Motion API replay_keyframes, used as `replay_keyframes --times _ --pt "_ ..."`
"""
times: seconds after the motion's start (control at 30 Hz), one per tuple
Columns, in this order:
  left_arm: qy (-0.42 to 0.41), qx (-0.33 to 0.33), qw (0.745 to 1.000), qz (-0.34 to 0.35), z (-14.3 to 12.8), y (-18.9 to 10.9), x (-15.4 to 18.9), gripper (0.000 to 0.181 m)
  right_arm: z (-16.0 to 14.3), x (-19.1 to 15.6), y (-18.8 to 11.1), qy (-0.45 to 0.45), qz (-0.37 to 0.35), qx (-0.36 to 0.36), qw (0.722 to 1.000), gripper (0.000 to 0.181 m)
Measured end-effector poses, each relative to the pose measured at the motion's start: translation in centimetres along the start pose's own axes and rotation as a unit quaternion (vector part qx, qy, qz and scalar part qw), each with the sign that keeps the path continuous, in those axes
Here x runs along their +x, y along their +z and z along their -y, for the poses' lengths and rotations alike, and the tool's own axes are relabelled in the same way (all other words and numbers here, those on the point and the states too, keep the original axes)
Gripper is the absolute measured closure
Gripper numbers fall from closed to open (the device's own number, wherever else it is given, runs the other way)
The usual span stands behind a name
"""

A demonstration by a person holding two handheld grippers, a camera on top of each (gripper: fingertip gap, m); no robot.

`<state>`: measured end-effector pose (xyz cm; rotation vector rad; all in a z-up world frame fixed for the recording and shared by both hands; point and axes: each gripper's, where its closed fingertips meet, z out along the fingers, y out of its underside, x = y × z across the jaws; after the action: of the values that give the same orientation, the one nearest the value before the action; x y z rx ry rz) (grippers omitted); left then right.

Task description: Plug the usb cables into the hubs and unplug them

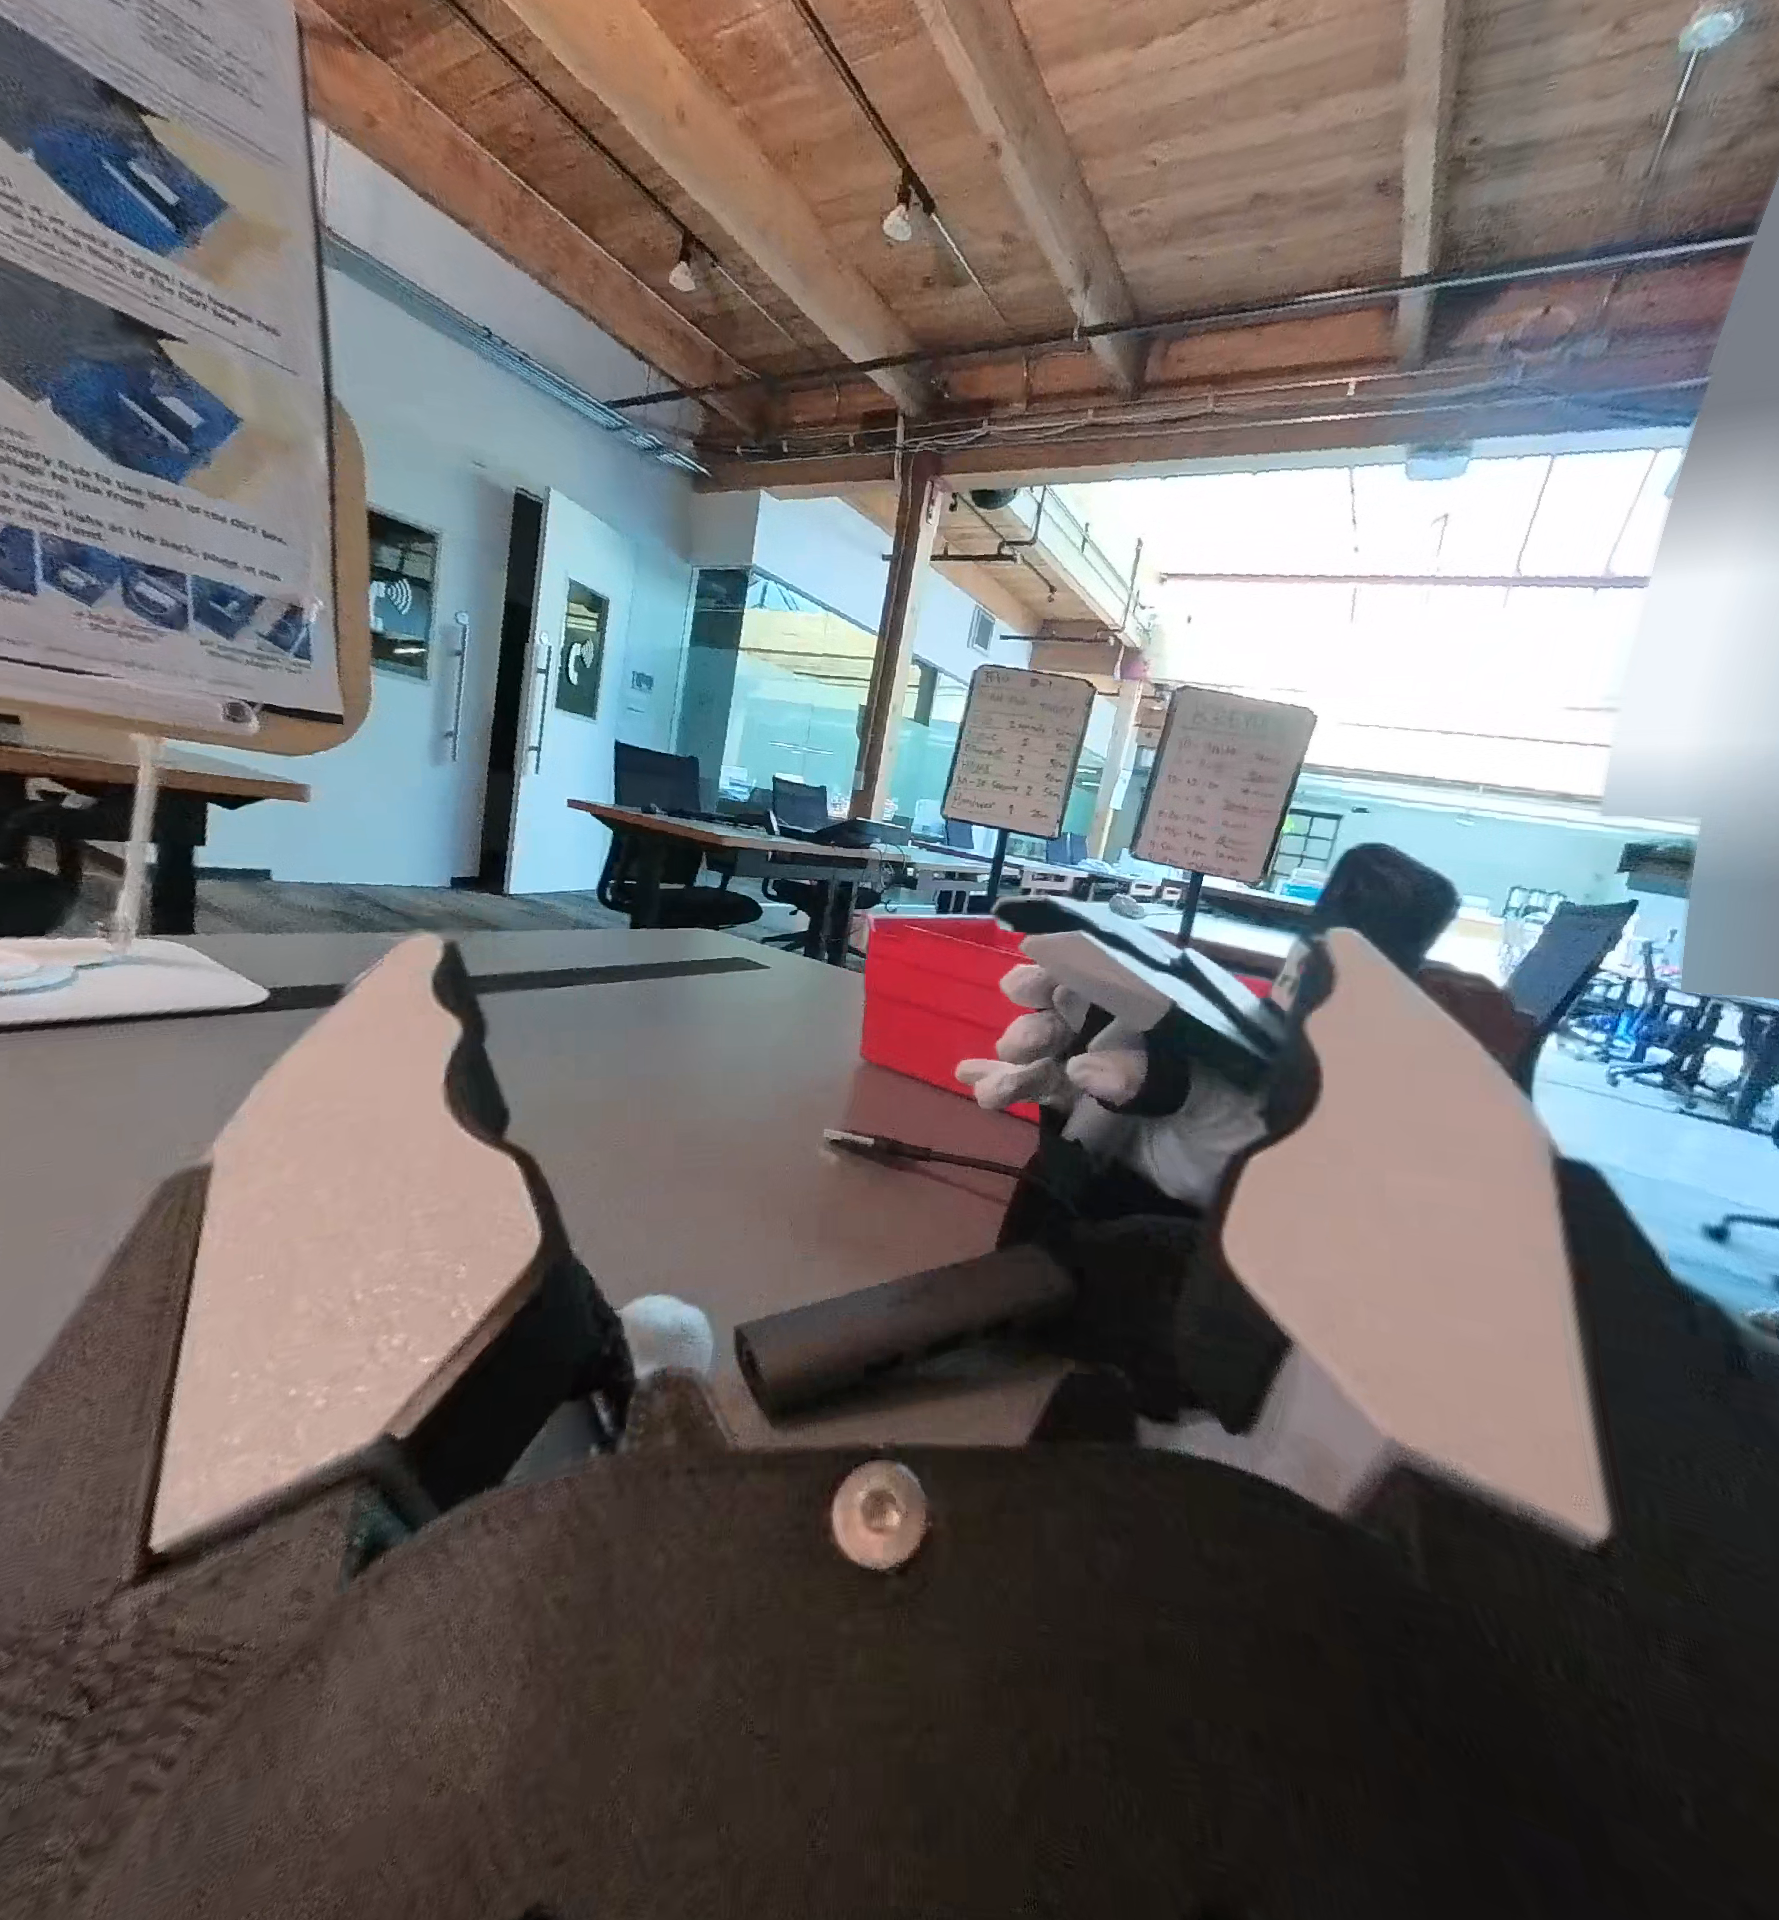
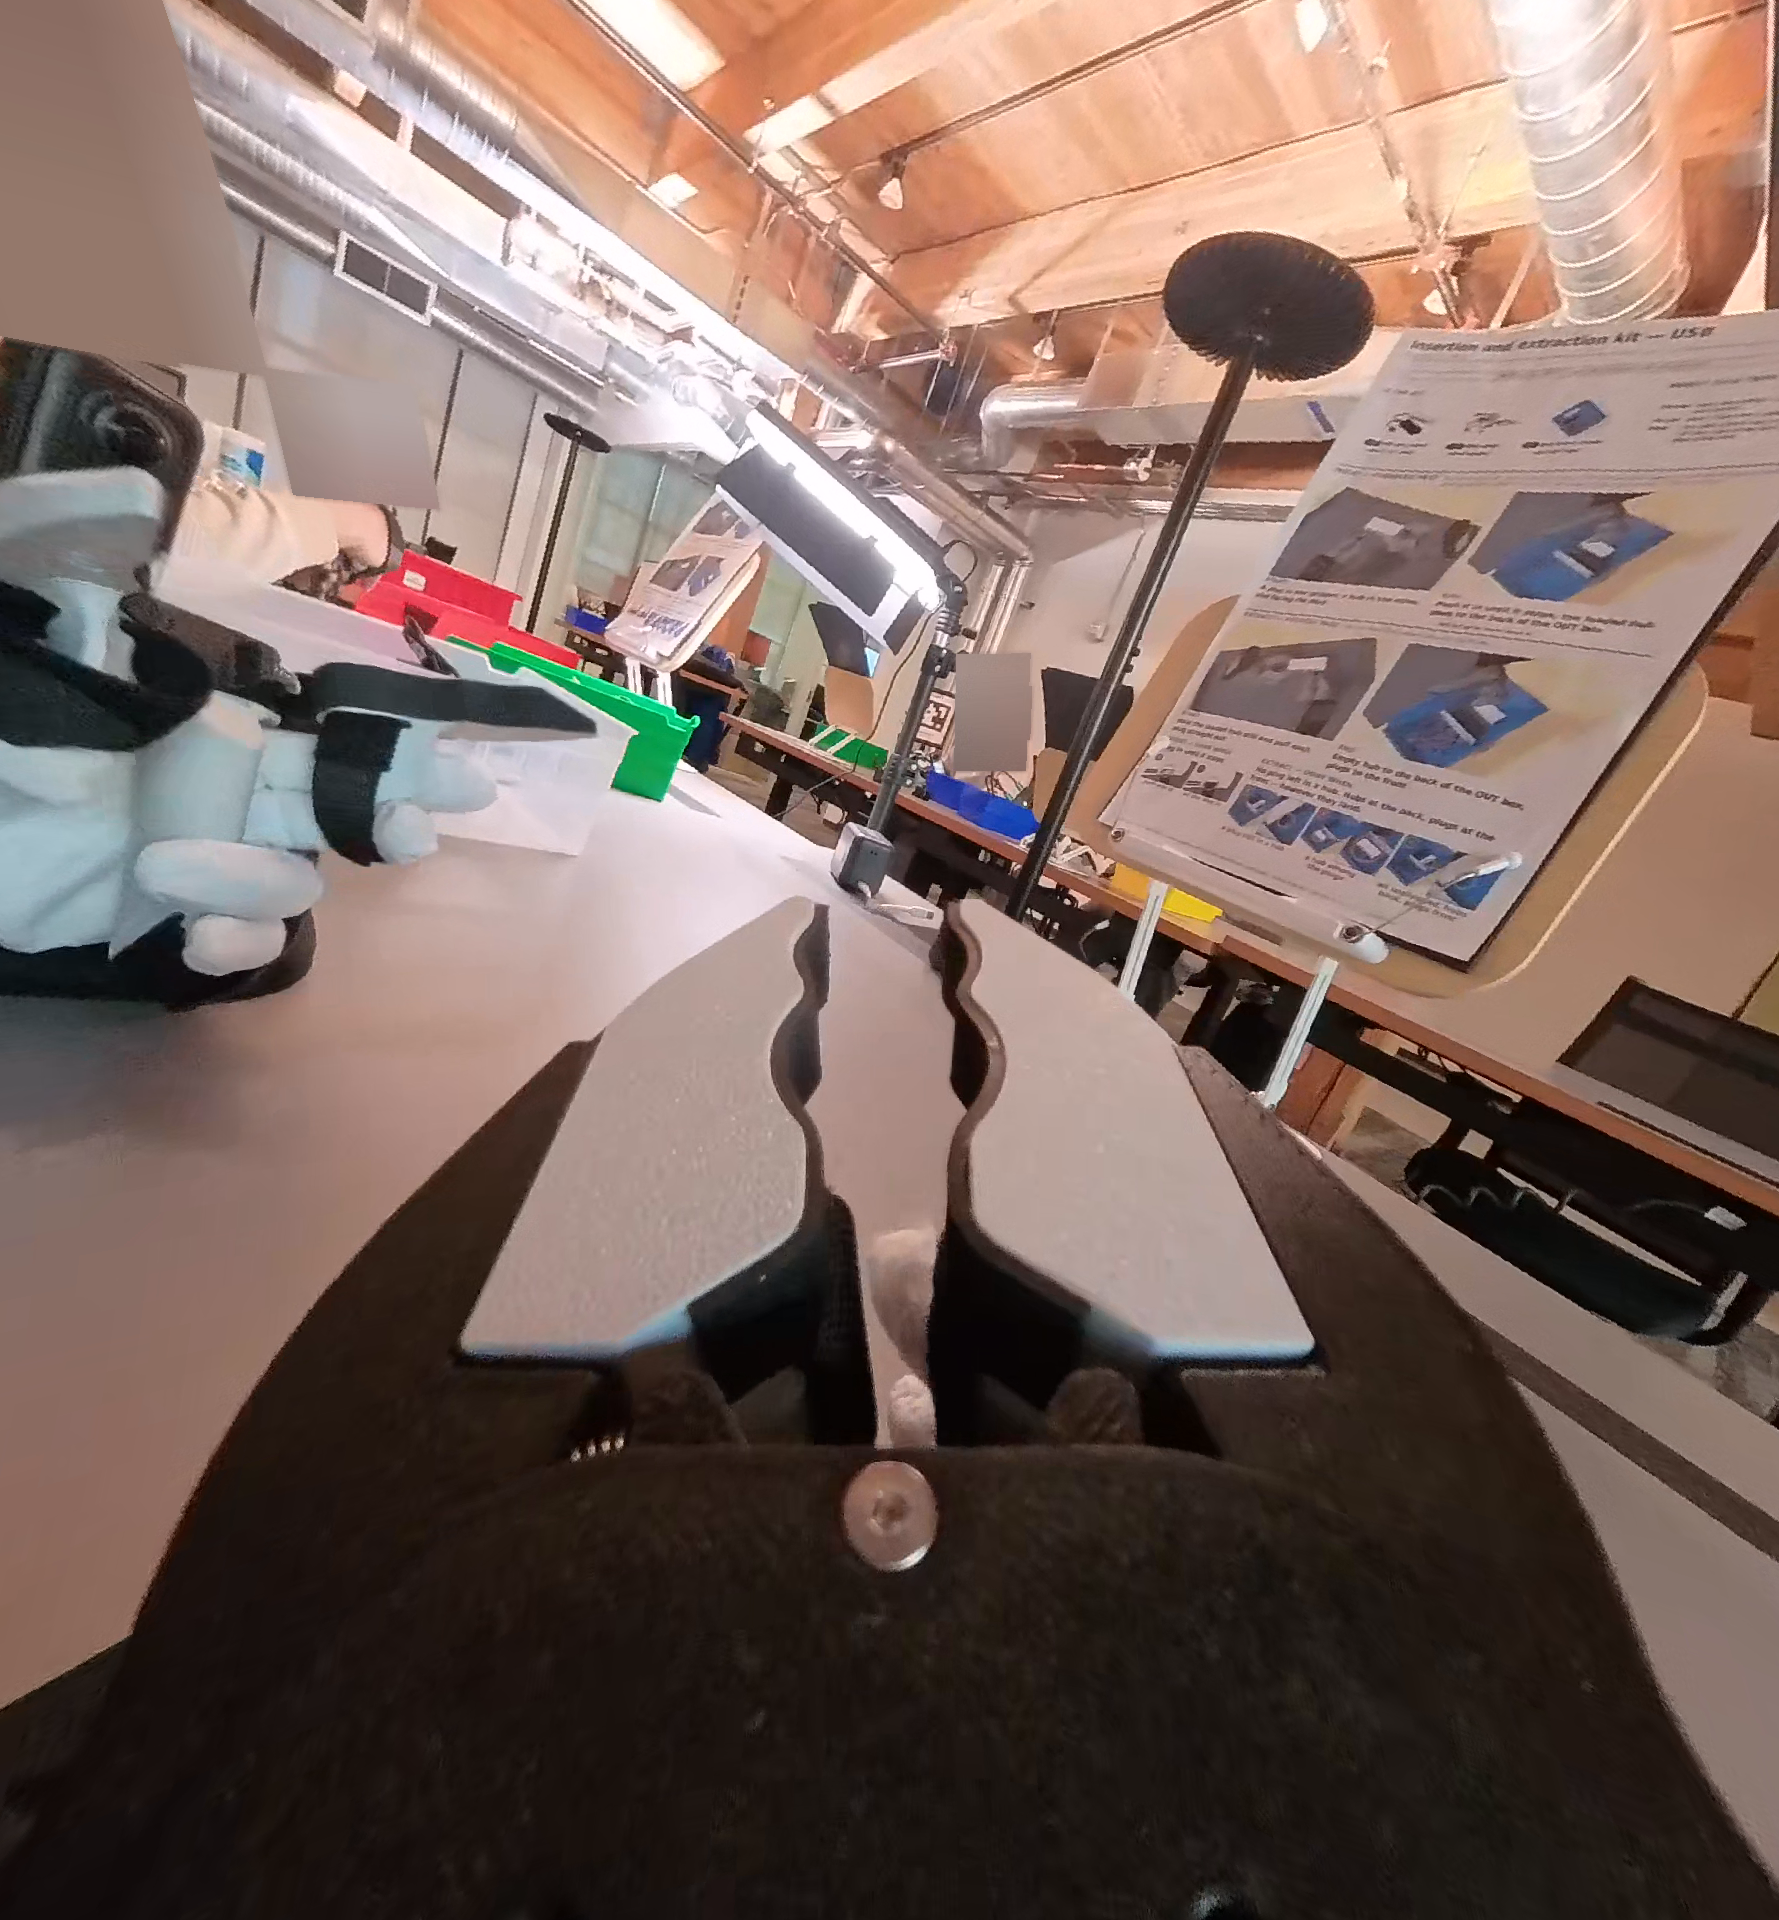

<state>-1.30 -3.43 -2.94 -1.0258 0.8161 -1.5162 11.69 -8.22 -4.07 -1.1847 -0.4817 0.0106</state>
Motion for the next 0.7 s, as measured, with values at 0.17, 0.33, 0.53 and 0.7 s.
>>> replay_keyframes --times 0.17,0.33,0.53,0.7 --pt "-0.039 -0.013 0.999 -0.026 -0.4 0.4 0.8 0.037 -0.2 -0.1 0.1 -0.003 0.003 -0.006 1.000 0.160" --pt "-0.070 -0.009 0.993 -0.098 -0.1 0.4 3.2 0.113 -0.2 -0.1 0.1 -0.001 0.002 -0.006 1.000 0.159" --pt "-0.022 -0.025 0.994 -0.104 -1.0 -0.4 2.4 0.082 -0.3 -0.1 0.2 -0.001 0.002 -0.007 1.000 0.159" --pt "-0.131 0.098 0.977 -0.139 3.0 -2.7 1.1 0.081 -0.3 -0.1 0.2 -0.002 0.003 -0.007 1.000 0.159"
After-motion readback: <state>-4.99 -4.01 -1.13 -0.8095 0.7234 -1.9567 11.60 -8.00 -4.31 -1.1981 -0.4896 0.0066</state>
